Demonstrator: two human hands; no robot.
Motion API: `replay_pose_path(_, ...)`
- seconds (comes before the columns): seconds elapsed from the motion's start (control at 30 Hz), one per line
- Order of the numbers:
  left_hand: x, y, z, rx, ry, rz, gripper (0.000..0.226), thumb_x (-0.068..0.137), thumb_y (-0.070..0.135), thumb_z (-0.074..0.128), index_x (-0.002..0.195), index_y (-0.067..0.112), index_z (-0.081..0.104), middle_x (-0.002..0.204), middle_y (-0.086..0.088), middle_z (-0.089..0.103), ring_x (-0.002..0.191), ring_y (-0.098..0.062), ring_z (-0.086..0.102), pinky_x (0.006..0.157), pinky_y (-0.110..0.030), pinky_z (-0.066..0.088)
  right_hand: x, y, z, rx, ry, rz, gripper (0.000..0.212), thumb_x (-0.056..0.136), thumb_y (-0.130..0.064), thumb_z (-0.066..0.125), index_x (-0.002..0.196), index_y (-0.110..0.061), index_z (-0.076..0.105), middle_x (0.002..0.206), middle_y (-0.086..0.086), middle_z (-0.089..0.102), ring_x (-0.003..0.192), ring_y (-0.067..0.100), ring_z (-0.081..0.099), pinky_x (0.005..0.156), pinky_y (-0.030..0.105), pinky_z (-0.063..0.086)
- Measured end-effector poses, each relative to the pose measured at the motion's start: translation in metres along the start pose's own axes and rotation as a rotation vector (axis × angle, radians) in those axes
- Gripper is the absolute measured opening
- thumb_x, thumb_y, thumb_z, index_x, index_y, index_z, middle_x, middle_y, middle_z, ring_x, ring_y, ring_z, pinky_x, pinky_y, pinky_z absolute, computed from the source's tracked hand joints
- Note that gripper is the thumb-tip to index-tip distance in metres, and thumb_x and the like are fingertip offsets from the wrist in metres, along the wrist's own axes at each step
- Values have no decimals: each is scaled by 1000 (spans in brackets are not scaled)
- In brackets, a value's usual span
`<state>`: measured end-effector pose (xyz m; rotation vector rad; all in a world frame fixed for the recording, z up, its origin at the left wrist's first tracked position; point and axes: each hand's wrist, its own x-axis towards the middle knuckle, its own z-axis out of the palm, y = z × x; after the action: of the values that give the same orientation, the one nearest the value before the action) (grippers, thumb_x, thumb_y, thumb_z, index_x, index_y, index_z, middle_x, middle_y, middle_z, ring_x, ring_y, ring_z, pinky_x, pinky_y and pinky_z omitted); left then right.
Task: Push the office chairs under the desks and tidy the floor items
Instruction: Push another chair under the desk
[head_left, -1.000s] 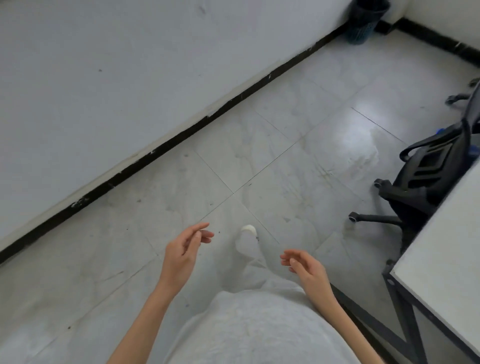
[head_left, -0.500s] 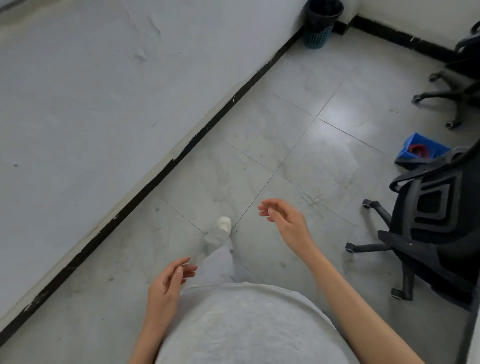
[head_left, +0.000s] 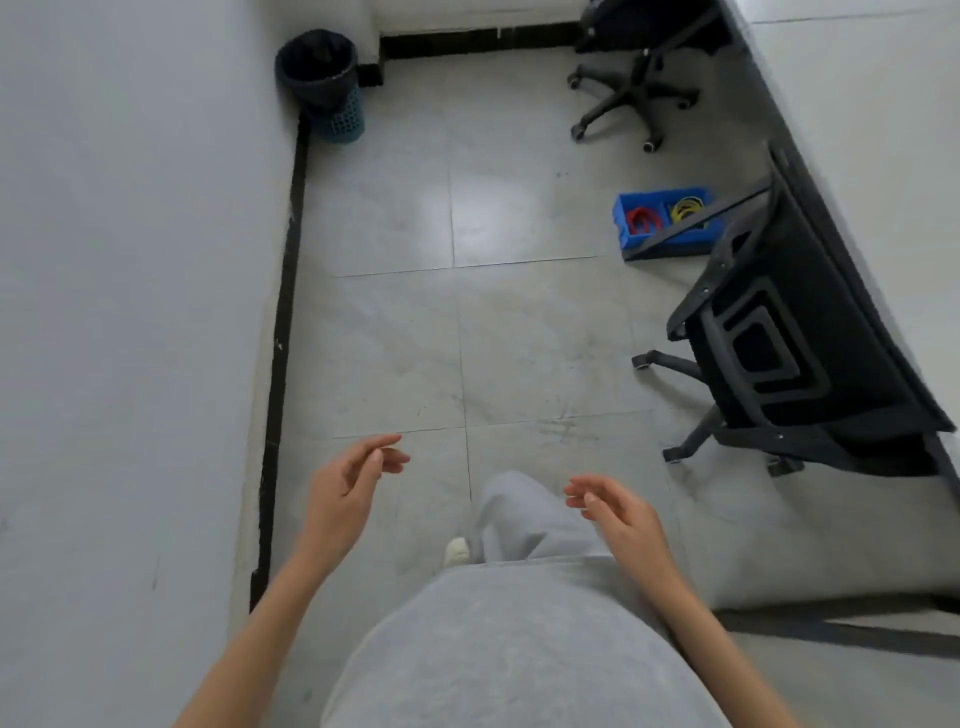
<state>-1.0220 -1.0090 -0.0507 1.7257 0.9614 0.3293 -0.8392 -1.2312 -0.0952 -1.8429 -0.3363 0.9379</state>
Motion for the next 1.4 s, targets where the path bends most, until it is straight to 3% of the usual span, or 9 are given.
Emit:
replay_pose_path(0.27, 188, 48, 27, 67, -258, 125, 29, 95, 7, 43, 102, 29, 61, 94, 12, 69, 84, -6, 66, 75, -15, 50, 109, -28, -1, 150, 305, 92, 28, 91, 0, 49, 93, -22, 65, 92, -3, 71, 86, 9, 68, 82, 28, 51)
replay_pose_path(0.47, 264, 61, 51, 41, -375, 38, 32, 94, 1, 41, 98, 23, 64, 90, 7, 72, 80, -11, 67, 72, -17, 51, 200, -106, -38, 273, 493, 23, 27, 93, 0, 45, 96, -20, 64, 94, -3, 70, 85, 6, 67, 76, 18, 51)
replay_pose_path(0.67, 370, 104, 86, 166, -689, 117, 41, 94, -1, 42, 92, 30, 69, 86, 4, 73, 78, -13, 67, 71, -14, 49, 246, -145, -77, 347, 770, -17, 30, 93, 0, 44, 96, -24, 62, 96, -4, 69, 87, 7, 66, 79, 18, 51)
replay_pose_path(0.87, 469, 188, 178, 420, -1079, 460, 29, 94, 5, 44, 99, 26, 64, 79, 12, 72, 80, -1, 64, 73, -13, 48, 253, -155, -101, 333, 1156, 69, 26, 92, -1, 46, 99, -21, 62, 98, -5, 67, 86, -6, 62, 79, 10, 47)
replay_pose_path(0.97, 483, 234, 238, 507, -1210, 755, 26, 94, 7, 44, 113, 11, 62, 95, 1, 70, 86, -6, 64, 79, -14, 48, 243, -150, -122, 7, 1371, 185, 27, 90, -4, 51, 114, -10, 60, 112, 0, 63, 102, 3, 58, 89, 10, 42)
replay_pose_path(1.07, 475, 268, 293, 520, -1250, 1066, 30, 93, 10, 47, 122, 11, 56, 116, -5, 63, 105, -15, 56, 92, -29, 46, 226, -140, -150, -418, 1316, 356, 43, 86, -10, 58, 128, -7, 50, 132, 7, 52, 125, 21, 43, 100, 24, 32)
replay_pose_path(1.2, 452, 287, 364, 676, -1229, 1459, 48, 91, 20, 51, 137, 12, 39, 139, -5, 46, 131, -21, 35, 106, -35, 31, 211, -122, -195, -609, 1107, 576, 59, 84, -18, 63, 137, -6, 39, 140, 12, 43, 134, 28, 34, 111, 39, 26)
replay_pose_path(1.3, 435, 279, 400, 882, -1274, 1576, 56, 91, 27, 50, 142, 12, 30, 144, -5, 39, 136, -22, 30, 112, -38, 21, 204, -102, -214, -631, 1030, 778, 51, 85, -19, 60, 132, -5, 44, 133, 12, 51, 126, 29, 42, 110, 41, 26)
replay_pose_path(1.4, 430, 260, 410, 981, -1196, 1591, 47, 93, 29, 46, 136, 13, 37, 135, -4, 49, 126, -22, 42, 105, -36, 28, 207, -89, -214, -656, 1114, 804, 38, 83, -12, 58, 120, -2, 56, 117, 14, 63, 110, 32, 55, 104, 39, 31)
